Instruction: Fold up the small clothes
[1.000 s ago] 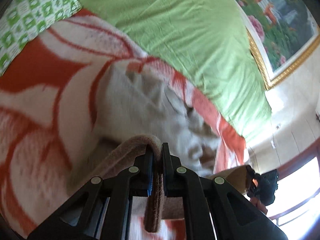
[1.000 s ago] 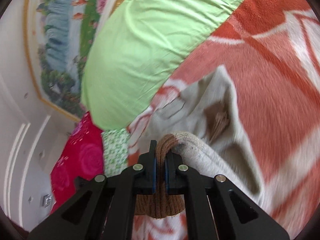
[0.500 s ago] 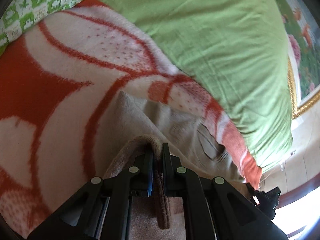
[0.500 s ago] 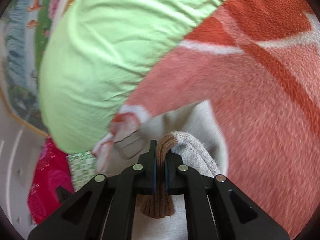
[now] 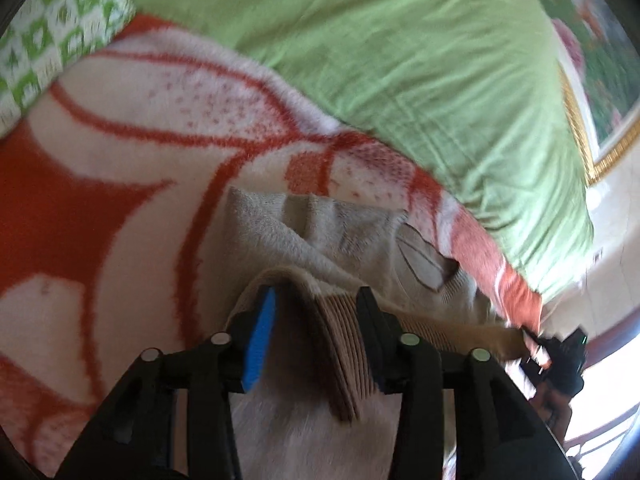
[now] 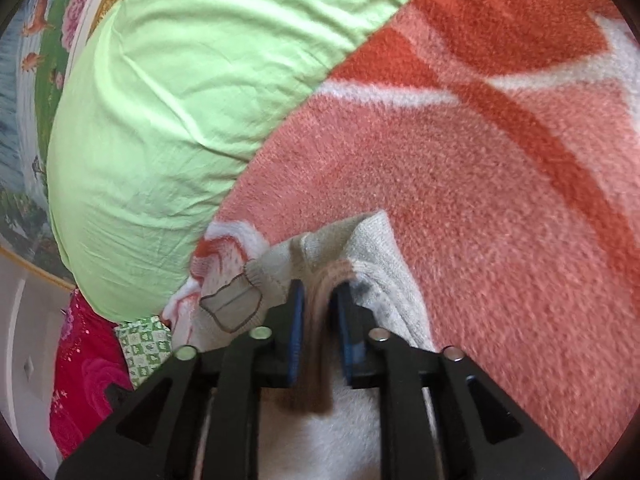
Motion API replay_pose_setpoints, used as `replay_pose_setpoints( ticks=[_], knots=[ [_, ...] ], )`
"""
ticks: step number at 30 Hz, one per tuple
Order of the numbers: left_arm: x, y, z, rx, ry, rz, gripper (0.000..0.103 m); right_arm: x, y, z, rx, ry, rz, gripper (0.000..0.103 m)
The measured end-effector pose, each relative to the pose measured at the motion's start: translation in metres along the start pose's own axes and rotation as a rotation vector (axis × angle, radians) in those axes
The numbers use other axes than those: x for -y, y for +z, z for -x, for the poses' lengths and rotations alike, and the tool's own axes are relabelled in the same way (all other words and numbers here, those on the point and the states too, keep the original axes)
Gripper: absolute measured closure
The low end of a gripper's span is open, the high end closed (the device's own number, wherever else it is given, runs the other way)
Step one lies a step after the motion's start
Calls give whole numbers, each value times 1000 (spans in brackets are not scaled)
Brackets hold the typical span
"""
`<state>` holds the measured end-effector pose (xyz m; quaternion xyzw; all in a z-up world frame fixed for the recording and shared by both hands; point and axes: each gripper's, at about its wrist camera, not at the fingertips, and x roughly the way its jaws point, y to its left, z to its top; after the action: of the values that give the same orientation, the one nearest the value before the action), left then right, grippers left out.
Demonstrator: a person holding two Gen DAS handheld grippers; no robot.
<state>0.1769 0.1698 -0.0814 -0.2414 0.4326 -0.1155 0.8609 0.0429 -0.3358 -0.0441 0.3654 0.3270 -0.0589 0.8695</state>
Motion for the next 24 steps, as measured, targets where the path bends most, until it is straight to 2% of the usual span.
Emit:
replay_pose_setpoints(
  ticks=[2, 4, 6, 8, 10, 12, 13, 15, 17, 18, 19, 22, 24],
  knots=[
    [5, -6, 16, -12, -9, -52, 60, -4, 0, 17, 43, -15, 13, 58],
    [16, -20, 27, -44, -75, -108, 60, -13, -5, 32, 60, -10, 56, 58],
    [37, -45, 23, -133, -157, -179, 60, -35, -24, 40, 38, 17, 145, 58],
    [59, -75, 5, -238, -231, -234, 60, -60, -52, 36, -37, 64, 264, 58],
    [81, -104, -26, -339, -265, -305, 60, -87, -86, 11, -183, 71, 430, 58],
    [92, -115, -54, -387, -217, -372, 63, -103, -111, -25, -312, -4, 585, 58],
    [94, -114, -69, -398, -187, -393, 63, -106, -114, -39, -336, -53, 625, 58],
    [91, -96, -90, -386, -158, -380, 63, -103, -106, -63, -341, -133, 663, 58],
    [83, -65, -97, -326, -160, -330, 64, -96, -78, -79, -266, -206, 658, 58],
    [79, -51, -98, -288, -142, -316, 64, -92, -65, -82, -234, -214, 638, 58],
    [74, -32, -98, -236, -96, -302, 64, -86, -47, -84, -193, -199, 590, 59],
    [57, 9, -93, -110, -31, -241, 63, -72, -8, -87, -113, -136, 454, 60],
    [40, 32, -95, -53, 14, -163, 63, -62, 10, -87, -54, -123, 369, 60]
  ],
)
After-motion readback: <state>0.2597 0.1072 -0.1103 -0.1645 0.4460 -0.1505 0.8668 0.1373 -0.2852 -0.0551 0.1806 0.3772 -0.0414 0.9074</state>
